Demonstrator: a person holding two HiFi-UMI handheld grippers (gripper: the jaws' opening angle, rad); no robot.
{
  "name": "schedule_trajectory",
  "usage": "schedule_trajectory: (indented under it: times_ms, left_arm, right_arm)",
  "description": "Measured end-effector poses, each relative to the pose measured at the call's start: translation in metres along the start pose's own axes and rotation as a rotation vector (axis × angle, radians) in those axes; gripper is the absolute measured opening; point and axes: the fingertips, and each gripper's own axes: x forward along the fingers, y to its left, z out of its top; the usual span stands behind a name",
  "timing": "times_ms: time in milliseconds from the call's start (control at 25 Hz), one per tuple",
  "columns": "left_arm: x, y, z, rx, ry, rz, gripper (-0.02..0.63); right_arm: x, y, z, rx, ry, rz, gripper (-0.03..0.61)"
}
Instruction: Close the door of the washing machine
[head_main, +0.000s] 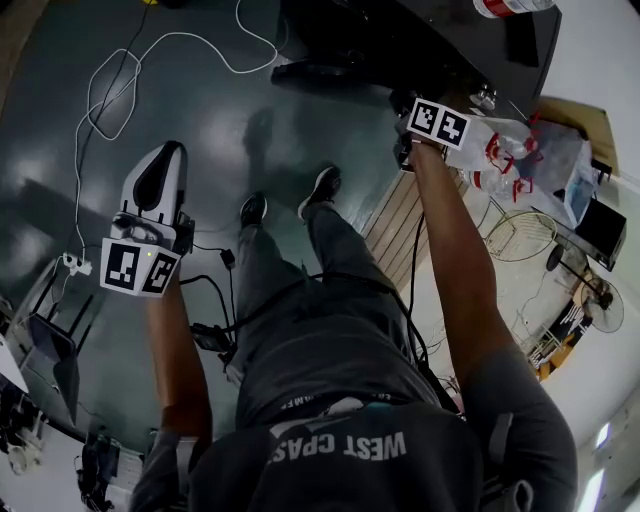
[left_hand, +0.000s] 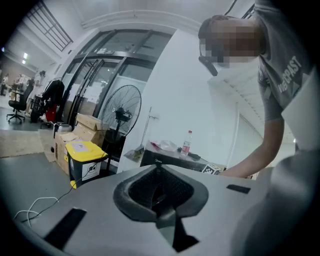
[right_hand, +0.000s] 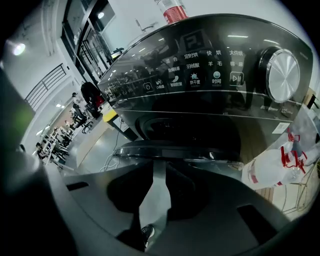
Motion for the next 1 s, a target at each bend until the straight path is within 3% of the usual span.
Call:
schedule_trajectory:
  times_ms: [760,1000]
  left_arm:
    - [-0.002,0.005,0.0,0.008,0.011,0.057,0.037]
    - [-0.005,0.006,0.002,0.016,0.014,0.075,0.037]
  right_arm:
    - [0.026,-0.017,0.042,-0.002,-0.045,-0.032,0.066]
    - [0.031,-0.022,0.049,0.11,-0.124,-0.05,0.028]
